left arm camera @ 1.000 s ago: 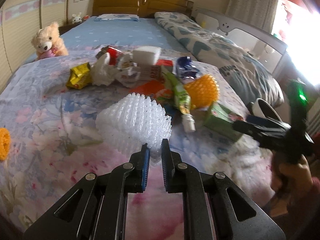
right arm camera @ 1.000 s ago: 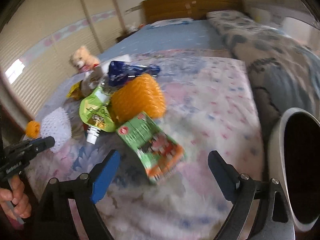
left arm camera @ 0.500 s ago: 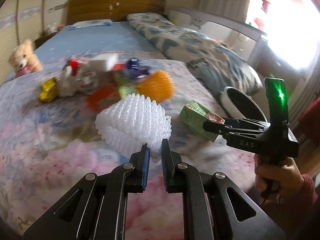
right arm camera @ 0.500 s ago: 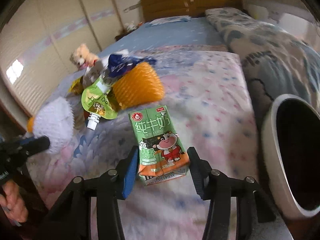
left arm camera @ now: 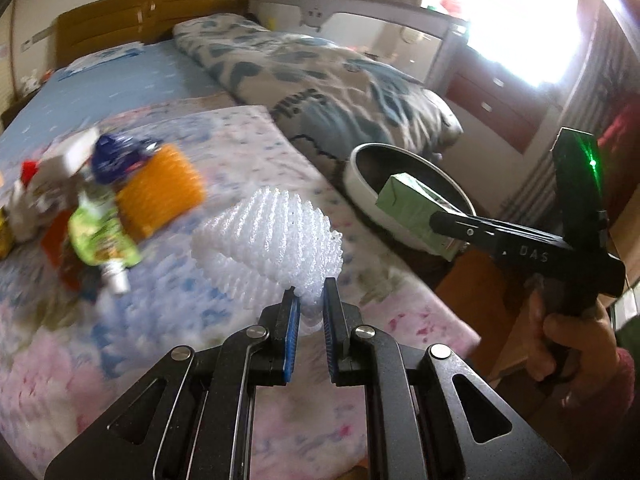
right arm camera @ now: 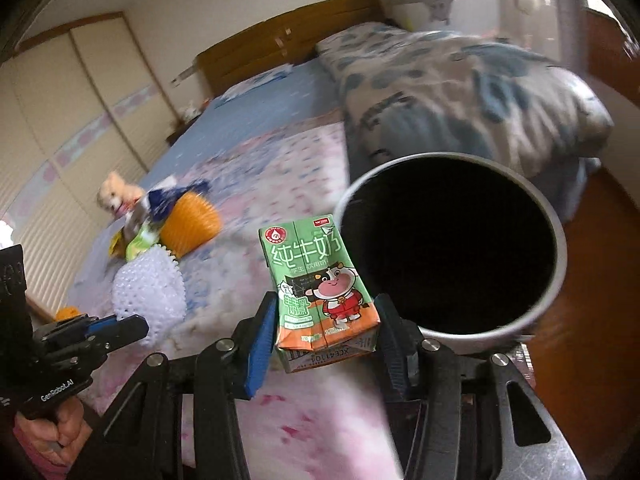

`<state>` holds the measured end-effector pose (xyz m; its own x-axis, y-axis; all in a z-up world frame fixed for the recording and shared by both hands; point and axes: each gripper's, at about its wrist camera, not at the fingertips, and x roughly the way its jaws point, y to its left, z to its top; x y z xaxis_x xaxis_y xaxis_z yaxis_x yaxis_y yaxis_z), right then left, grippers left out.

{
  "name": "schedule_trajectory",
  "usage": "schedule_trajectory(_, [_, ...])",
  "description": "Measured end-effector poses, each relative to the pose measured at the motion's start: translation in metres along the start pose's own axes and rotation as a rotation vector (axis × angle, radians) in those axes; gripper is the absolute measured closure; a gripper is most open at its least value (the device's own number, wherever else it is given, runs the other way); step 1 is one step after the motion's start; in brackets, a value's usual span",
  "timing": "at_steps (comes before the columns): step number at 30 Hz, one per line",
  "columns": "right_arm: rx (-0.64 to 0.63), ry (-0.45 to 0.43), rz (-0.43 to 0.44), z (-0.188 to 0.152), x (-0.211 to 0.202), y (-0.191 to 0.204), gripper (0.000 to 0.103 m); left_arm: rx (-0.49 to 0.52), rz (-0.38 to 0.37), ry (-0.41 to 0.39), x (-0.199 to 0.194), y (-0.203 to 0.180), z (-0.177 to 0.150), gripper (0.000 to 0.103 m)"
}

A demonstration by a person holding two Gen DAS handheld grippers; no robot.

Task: Collect trash
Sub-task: 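Carry both items over the black bin and open both tools to drop them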

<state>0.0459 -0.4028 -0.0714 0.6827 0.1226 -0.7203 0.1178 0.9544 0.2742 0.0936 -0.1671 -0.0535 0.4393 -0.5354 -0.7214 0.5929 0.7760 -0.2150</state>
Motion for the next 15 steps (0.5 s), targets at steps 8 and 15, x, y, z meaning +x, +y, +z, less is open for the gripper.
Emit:
schedule_trajectory(8, [0.063,-0.023,-0.064,0.005,-0.014,-0.043,0.054,0.056,-0.054,0.035,0.027,-0.03,0.021,0.093])
schedule_trajectory(15, [0.093,-0.033,-0.099,0.015,-0.016,-0.064,0.054,0.098,-0.087,0.046,0.048,-0.054,0.044,0.093])
